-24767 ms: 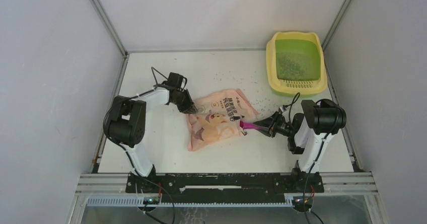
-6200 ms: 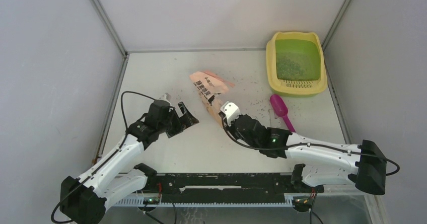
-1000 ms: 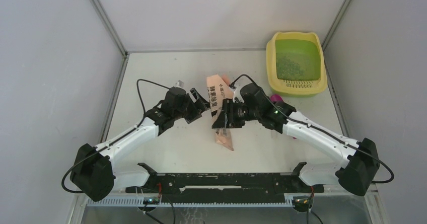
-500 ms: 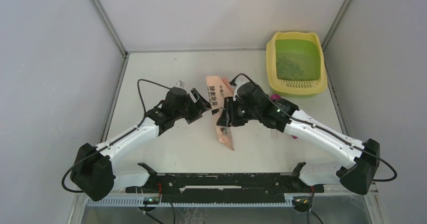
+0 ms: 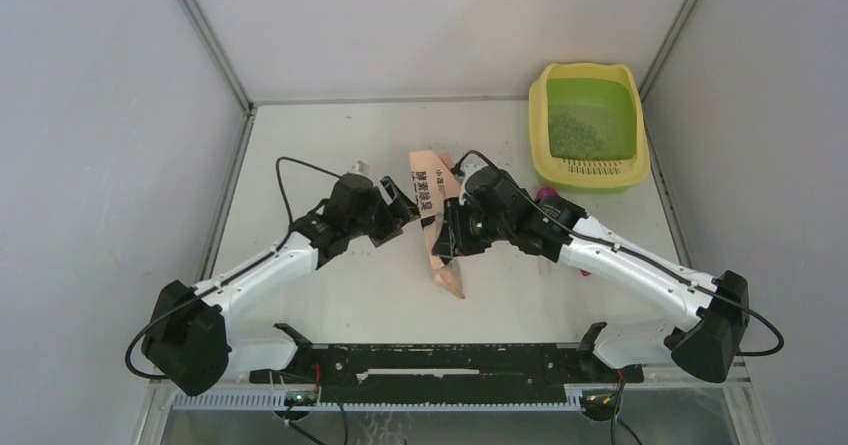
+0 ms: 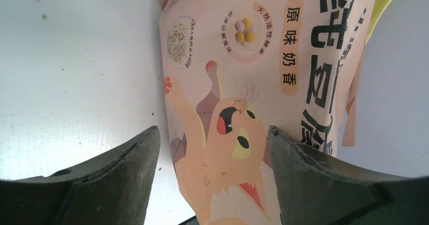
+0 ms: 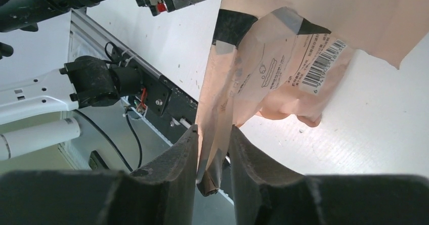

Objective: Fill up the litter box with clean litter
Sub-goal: Close the cat litter bag at the center of the board.

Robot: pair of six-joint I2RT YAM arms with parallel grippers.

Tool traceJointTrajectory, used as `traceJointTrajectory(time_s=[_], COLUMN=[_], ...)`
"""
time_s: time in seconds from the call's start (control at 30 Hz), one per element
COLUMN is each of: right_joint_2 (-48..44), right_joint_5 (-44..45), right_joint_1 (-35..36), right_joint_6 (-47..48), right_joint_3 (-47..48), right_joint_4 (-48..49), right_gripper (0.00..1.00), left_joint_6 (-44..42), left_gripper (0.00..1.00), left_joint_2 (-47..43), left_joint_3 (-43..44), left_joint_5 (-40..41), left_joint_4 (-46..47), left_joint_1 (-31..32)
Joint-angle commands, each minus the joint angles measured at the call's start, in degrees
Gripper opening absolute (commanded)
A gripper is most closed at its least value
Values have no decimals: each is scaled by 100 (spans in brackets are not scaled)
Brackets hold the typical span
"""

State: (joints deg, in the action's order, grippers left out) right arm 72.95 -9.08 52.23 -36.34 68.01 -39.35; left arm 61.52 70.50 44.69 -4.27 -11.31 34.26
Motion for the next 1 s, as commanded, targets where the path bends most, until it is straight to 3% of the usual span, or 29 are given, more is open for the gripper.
traceJointTrajectory(time_s=[0.0, 0.13, 0.37, 0.43, 0.57, 0.63, 0.77, 0.97], right_joint_2=[-80, -285, -758, -737, -497, -544, -757, -509], right_joint_5=[-308, -664, -2188, -2696, -3114, -2839, -1812, 136], right_joint_1=[1, -210, -1087, -1295, -1446, -1433, -1305, -597], right_joint_6=[-55, -234, -1126, -1429, -1557, -1222, -263, 866], right_joint_3=[-34, -427, -1939, -2382, -2565, -2396, -1487, 652], right_joint_4=[324, 791, 2634, 3193, 3531, 3142, 1569, -731], right_gripper=[30, 7, 1, 4, 33, 38, 39, 31], left_joint_6=[31, 26, 52, 69, 87, 101, 122, 139], left_gripper=[81, 81, 82, 82, 82, 82, 82, 82], left_joint_2=[8, -29, -84, -104, -128, -124, -125, -81], left_joint_3=[172, 142, 37, 8, -5, -8, -8, 20], left_joint_5=[-36, -28, 0, 2, -12, -34, -39, -62], left_joint_4=[261, 261, 278, 287, 309, 314, 314, 364], left_joint_1=[42, 44, 39, 45, 45, 42, 50, 48])
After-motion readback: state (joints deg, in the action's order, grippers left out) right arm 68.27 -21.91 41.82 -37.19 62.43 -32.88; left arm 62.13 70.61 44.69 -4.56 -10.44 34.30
